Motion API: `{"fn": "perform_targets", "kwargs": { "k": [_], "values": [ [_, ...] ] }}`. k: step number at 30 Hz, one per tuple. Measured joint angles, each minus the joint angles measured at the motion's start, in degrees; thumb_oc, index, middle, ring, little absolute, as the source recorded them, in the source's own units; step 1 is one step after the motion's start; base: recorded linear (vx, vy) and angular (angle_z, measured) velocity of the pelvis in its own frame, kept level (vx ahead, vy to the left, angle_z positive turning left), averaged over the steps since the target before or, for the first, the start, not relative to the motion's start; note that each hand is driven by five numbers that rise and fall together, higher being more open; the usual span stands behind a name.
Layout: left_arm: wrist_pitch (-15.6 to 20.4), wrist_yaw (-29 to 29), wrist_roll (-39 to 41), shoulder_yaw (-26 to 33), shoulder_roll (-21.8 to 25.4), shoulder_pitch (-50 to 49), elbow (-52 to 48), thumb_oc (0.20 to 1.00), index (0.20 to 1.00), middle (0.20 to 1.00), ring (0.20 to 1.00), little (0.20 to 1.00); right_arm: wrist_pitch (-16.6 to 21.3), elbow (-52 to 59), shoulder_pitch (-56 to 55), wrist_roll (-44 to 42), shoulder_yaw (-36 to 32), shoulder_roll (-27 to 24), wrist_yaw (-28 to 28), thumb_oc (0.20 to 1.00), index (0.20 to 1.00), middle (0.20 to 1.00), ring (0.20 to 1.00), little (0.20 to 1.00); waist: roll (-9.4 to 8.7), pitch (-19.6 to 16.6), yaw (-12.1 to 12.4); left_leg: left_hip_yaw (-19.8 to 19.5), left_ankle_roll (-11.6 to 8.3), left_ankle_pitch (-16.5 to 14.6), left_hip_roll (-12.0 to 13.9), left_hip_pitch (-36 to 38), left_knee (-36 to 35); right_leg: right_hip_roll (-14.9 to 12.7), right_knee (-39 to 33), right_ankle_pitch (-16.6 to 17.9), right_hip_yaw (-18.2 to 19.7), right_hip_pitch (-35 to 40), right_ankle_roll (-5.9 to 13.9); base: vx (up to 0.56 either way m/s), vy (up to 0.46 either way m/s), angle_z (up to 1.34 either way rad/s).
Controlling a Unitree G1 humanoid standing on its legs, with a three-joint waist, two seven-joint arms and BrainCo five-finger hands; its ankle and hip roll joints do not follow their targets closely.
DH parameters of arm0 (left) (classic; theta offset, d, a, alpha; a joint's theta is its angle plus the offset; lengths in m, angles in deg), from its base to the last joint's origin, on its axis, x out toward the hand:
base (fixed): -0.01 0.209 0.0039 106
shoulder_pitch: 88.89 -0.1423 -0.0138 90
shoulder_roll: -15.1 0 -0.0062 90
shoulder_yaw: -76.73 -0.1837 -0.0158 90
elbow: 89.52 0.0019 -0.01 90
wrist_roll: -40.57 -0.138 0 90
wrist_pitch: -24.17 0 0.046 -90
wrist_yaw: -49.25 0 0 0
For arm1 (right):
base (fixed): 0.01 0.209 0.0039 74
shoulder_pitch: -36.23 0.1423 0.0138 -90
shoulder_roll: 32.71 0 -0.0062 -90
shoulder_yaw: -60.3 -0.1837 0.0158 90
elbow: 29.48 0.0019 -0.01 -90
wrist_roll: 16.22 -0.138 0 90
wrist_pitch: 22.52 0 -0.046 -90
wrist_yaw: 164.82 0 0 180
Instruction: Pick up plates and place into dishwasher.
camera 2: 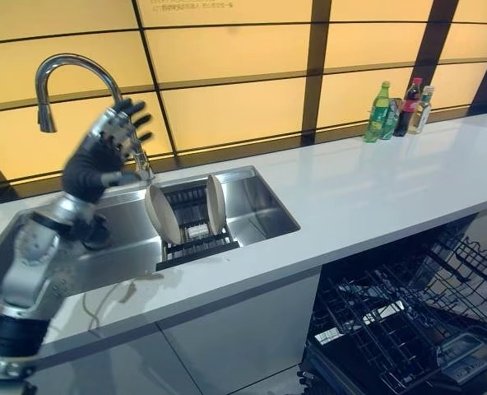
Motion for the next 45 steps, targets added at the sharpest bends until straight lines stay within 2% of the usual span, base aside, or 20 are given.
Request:
{"fn": "perform_targets", "kwargs": {
  "k": [2, 5, 8, 13, 17, 23, 29, 35, 39, 45],
  "values": [
    [-0.2, 6.4, -8.5, -0.9, 6.9, 3.9, 7.6, 1.000, 1.000, 1.000, 1.000, 1.000, -0.2, 0.0, -0.1, 0.0, 0.0, -0.2, -0.1, 1.000, 1.000, 1.000, 1.000, 1.000, 0.06, -0.1, -0.2, 0.1, -0.04, 0.0, 0.0, 0.0, 0.0, 0.0, 0.0, 0.0, 0.0, 0.0, 0.02, 0.05, 0.044, -0.01],
    [-0.3, 12.6, -18.8, -5.5, 14.8, 8.9, 14.9, 1.000, 1.000, 1.000, 1.000, 1.000, -0.3, 0.1, -0.5, 0.0, 0.0, -0.8, -0.5, 1.000, 1.000, 1.000, 1.000, 1.000, -0.05, -0.2, -0.3, 0.1, -0.06, 0.0, 0.0, 0.0, 0.0, 0.0, 0.0, 0.0, 0.0, -0.1, 0.00, 0.05, 0.050, 0.00],
    [-0.1, 16.2, -28.7, -11.7, 19.4, 11.7, 16.6, 1.000, 1.000, 1.000, 1.000, 1.000, -0.3, 0.3, -0.8, 0.1, 0.0, -1.7, -1.0, 1.000, 1.000, 1.000, 1.000, 1.000, -0.07, -0.4, -0.3, 0.1, -0.07, 0.0, -0.1, 0.0, 0.0, -0.1, 0.1, 0.0, 0.0, -0.1, 0.00, 0.06, 0.061, 0.00],
    [0.0, 19.9, -45.9, -26.7, 25.0, 17.6, 19.1, 1.000, 1.000, 1.000, 1.000, 1.000, -0.1, 2.7, -1.9, 0.1, 0.2, -4.7, -3.0, 1.000, 1.000, 1.000, 1.000, 1.000, -0.01, -0.5, -1.8, 0.5, -0.13, 0.0, -0.1, -0.1, 0.0, -0.1, 0.2, 0.0, 0.1, -0.2, 0.01, 0.06, 0.089, -0.01],
    [0.1, 19.8, -55.4, -33.7, 25.7, 21.0, 20.2, 1.000, 1.000, 1.000, 1.000, 1.000, -0.1, 2.9, -2.6, 0.3, 0.2, -6.8, -4.3, 1.000, 1.000, 1.000, 1.000, 1.000, 0.26, -0.5, -2.7, 1.8, -0.19, 0.2, 0.0, -1.0, 0.0, -0.1, 0.3, 0.4, 1.0, -1.6, 0.07, 0.05, 0.113, -0.10],
    [-0.1, 17.5, -61.9, -40.0, 26.0, 22.2, 24.9, 1.000, 1.000, 1.000, 1.000, 1.000, -0.1, 3.8, -3.3, 1.6, 0.2, -7.7, -6.1, 1.000, 1.000, 1.000, 1.000, 1.000, 0.88, 0.5, -5.0, 3.0, -0.49, 0.4, -0.1, -1.1, 0.0, -0.2, 0.3, 0.7, 2.1, -2.5, 0.10, 0.01, 0.100, -0.12],
    [-0.7, 17.2, -67.0, -40.3, 23.2, 22.4, 31.1, 1.000, 1.000, 1.000, 1.000, 1.000, -0.1, 5.2, -3.6, 1.6, 0.2, -10.1, -6.1, 1.000, 1.000, 1.000, 1.000, 1.000, 1.87, 2.2, -5.0, 3.2, -0.43, 1.1, -0.3, -3.2, 0.0, -0.1, 0.3, 1.5, 2.6, -5.2, -0.14, -0.06, 0.071, -0.03],
    [-1.5, 16.2, -71.7, -41.8, 22.7, 22.6, 33.5, 1.000, 1.000, 1.000, 1.000, 1.000, -0.1, 5.4, -2.0, 1.6, 0.2, -11.3, -6.1, 1.000, 1.000, 1.000, 1.000, 1.000, 1.97, 5.1, -5.7, 3.1, -0.30, 1.8, -0.4, -4.9, 0.0, -0.1, 0.3, 2.3, 2.6, -6.8, -0.24, -0.06, 0.038, 0.00],
    [-1.5, 14.6, -71.9, -42.5, 22.5, 22.7, 34.0, 1.000, 1.000, 1.000, 1.000, 1.000, -0.1, 5.4, -0.7, 1.6, 0.0, -11.3, -6.2, 1.000, 1.000, 1.000, 1.000, 1.000, 2.01, 6.4, -6.2, 3.1, -0.28, 1.9, -0.5, -5.1, 0.0, -0.2, 0.2, 2.4, 2.6, -7.0, -0.18, 0.00, 0.000, 0.00],
    [-1.4, 17.6, -73.8, -42.5, 21.3, 22.9, 35.7, 1.000, 1.000, 1.000, 1.000, 1.000, -0.1, 5.4, -0.3, 1.6, 0.0, -11.4, -6.2, 1.000, 1.000, 1.000, 1.000, 1.000, 1.91, 7.1, -6.4, 3.1, -0.28, 1.9, -0.5, -5.9, 0.0, -0.2, 0.3, 2.4, 2.6, -7.8, -0.17, -0.02, 0.019, 0.00]
  ]
}}
